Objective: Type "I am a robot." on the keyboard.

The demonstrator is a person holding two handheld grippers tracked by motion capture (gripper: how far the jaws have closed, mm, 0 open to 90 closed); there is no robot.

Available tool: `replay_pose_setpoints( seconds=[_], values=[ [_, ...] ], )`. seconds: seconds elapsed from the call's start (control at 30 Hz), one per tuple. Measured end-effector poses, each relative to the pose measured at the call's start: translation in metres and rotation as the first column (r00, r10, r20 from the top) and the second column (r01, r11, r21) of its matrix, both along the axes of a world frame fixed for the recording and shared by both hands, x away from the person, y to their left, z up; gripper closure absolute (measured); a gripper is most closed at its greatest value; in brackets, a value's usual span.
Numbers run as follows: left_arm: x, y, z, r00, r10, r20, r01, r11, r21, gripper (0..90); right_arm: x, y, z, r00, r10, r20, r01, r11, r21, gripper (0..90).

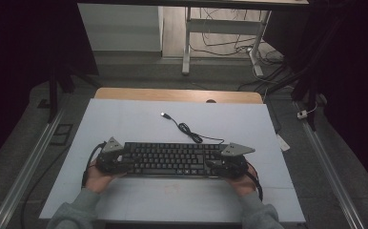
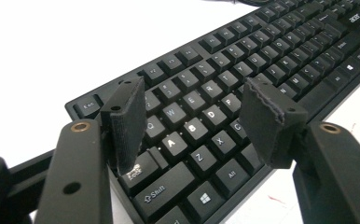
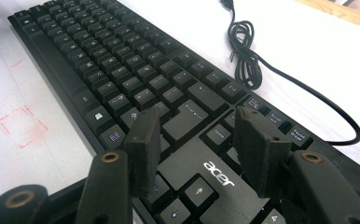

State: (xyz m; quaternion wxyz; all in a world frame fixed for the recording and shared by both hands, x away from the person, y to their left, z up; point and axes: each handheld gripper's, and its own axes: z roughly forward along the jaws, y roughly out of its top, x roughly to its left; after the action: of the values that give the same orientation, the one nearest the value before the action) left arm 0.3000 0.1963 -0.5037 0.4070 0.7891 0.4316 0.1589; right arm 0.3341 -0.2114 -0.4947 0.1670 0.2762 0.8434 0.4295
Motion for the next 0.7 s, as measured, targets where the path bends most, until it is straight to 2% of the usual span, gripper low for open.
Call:
replay_pose_setpoints(
  seconds=[0.7],
  values=[
    [0.0020, 0.0094, 0.0005, 0.9997, 0.023, 0.001, -0.023, 0.9997, 0.002, 39.5, 0.0002, 0.0006, -0.0005, 1.0000, 0.001, 0.000, -0.001, 1.0000, -0.005, 51.3]
  ],
)
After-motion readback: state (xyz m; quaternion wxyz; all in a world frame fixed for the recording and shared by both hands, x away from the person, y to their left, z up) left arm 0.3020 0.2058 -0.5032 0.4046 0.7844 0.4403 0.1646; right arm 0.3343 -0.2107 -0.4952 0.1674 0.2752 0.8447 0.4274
